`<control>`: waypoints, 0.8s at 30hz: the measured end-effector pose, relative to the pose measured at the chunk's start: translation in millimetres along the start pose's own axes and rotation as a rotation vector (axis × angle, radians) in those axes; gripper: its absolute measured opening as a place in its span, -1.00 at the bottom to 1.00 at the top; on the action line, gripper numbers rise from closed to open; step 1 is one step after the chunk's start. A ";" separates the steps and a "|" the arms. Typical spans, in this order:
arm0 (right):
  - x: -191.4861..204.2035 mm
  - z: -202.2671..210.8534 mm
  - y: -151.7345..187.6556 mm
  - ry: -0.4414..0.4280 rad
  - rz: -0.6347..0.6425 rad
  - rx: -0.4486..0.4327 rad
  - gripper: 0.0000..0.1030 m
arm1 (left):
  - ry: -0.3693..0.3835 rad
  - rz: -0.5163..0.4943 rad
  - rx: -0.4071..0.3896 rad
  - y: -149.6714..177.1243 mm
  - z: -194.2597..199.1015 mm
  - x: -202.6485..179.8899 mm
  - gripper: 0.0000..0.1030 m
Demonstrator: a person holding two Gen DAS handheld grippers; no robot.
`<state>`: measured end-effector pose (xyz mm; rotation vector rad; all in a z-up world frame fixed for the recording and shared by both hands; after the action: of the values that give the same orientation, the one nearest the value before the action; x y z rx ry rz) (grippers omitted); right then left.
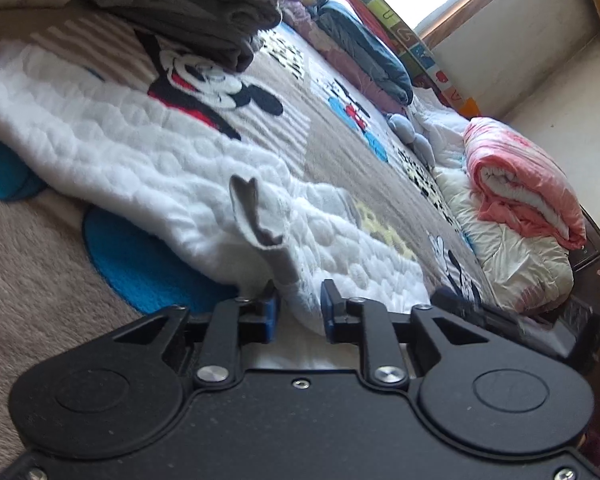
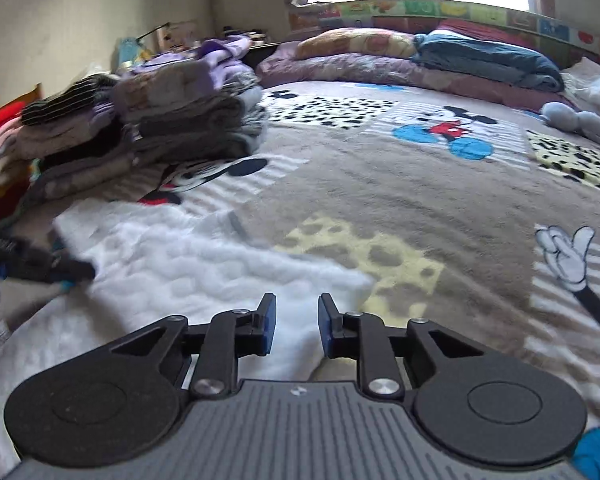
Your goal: Fold clothes
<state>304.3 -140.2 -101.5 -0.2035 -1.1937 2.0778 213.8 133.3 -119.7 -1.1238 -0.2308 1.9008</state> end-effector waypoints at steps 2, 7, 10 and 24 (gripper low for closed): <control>12.4 2.5 10.4 -0.023 0.019 0.020 -0.53 | 0.009 0.027 -0.012 -4.4 2.9 2.7 -0.48; 28.0 -19.7 31.7 0.041 0.140 0.052 -0.53 | 0.014 0.056 -0.022 -11.2 2.7 8.3 -0.46; 26.7 -21.8 29.6 0.053 0.134 0.053 -0.55 | 0.000 0.038 -0.037 -15.4 0.9 8.5 -0.46; -2.3 -42.1 3.1 -0.008 -0.132 0.117 -0.51 | -0.043 -0.111 -0.105 -20.9 11.5 -7.8 -0.69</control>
<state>323.7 -113.6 -128.0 -0.0604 -1.0572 2.0269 218.9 142.6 -96.9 -1.1164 -0.4136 1.8330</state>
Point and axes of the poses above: each gripper's, at about its wrist camera, not at the fingertips, and z roughly against the way its jaws point, x to its left, y to its underside, the point moved 6 cm from there along -z, roughly the way its jaws point, and after that the axes turned 5 degrees about -y, right-handed, at the moved point
